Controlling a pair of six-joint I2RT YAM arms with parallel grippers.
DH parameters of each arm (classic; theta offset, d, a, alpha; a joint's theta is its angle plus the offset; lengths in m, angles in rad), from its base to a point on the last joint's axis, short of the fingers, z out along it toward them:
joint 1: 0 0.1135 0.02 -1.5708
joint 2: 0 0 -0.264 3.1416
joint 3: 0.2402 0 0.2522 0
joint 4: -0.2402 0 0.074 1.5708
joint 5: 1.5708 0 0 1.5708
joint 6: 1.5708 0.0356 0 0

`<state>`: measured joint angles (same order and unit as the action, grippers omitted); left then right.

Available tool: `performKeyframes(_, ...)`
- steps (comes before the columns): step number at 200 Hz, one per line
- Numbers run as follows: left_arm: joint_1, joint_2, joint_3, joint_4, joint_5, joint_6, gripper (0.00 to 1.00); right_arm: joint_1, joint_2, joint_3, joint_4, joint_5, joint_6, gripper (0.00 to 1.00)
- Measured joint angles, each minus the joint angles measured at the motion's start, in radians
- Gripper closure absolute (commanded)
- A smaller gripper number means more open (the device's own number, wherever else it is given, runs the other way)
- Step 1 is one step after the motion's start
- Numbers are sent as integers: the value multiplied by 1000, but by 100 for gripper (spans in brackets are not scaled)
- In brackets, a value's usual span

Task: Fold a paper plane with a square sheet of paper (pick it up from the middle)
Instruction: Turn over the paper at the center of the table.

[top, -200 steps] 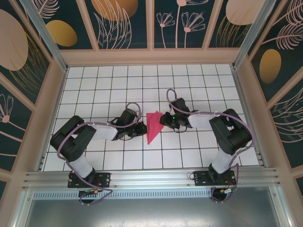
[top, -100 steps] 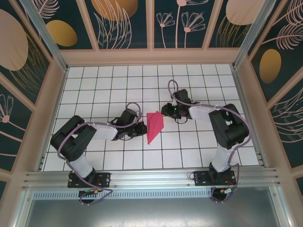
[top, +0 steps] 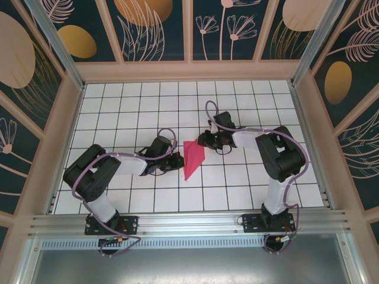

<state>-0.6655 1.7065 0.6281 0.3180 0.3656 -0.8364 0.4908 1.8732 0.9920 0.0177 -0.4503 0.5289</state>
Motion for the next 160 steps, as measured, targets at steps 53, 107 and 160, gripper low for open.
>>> performKeyframes(53,0,0,0,0,1,0,94,3,-2,-13,-2,5,0,68)
performKeyframes(107,0,0,0,1,1,0,94,-7,-5,44,-60,80,-34,63)
performKeyframes(160,0,0,0,1,1,0,94,-11,0,66,-74,145,-42,60)
